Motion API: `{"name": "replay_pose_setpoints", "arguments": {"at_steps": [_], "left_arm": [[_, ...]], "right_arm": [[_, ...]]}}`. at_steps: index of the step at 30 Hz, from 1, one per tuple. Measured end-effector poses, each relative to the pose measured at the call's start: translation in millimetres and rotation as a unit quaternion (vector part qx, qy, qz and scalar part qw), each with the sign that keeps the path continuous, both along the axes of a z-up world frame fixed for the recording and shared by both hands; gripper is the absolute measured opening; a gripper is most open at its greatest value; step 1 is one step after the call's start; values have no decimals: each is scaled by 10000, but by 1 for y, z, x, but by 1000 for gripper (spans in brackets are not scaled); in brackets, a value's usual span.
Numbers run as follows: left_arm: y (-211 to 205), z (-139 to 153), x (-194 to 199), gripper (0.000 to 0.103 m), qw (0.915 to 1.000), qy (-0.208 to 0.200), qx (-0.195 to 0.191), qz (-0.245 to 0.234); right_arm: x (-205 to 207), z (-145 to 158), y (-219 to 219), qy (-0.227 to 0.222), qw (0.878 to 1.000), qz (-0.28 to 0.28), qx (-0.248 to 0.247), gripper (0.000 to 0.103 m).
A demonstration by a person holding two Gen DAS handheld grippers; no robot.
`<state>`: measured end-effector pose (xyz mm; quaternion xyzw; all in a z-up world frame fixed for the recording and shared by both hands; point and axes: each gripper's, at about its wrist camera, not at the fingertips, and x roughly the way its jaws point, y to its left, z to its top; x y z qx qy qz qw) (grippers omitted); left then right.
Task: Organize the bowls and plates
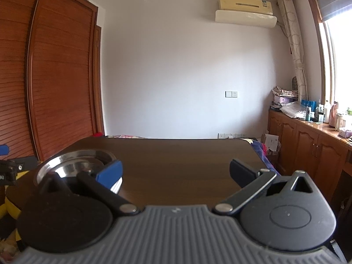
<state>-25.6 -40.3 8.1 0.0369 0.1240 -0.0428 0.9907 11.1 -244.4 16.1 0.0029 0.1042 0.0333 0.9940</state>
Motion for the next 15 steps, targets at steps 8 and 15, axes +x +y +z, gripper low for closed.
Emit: {"name": "replay_pose_setpoints", "arguments": {"at_steps": [8, 15], "left_arm": [[2, 0, 1, 103, 10000, 5, 4, 17], [2, 0, 1, 103, 10000, 1, 20, 6]], "right_arm": [[3, 0, -1, 6, 10000, -21, -23, 103], [4, -2, -3, 29, 10000, -50, 2, 103]]}}
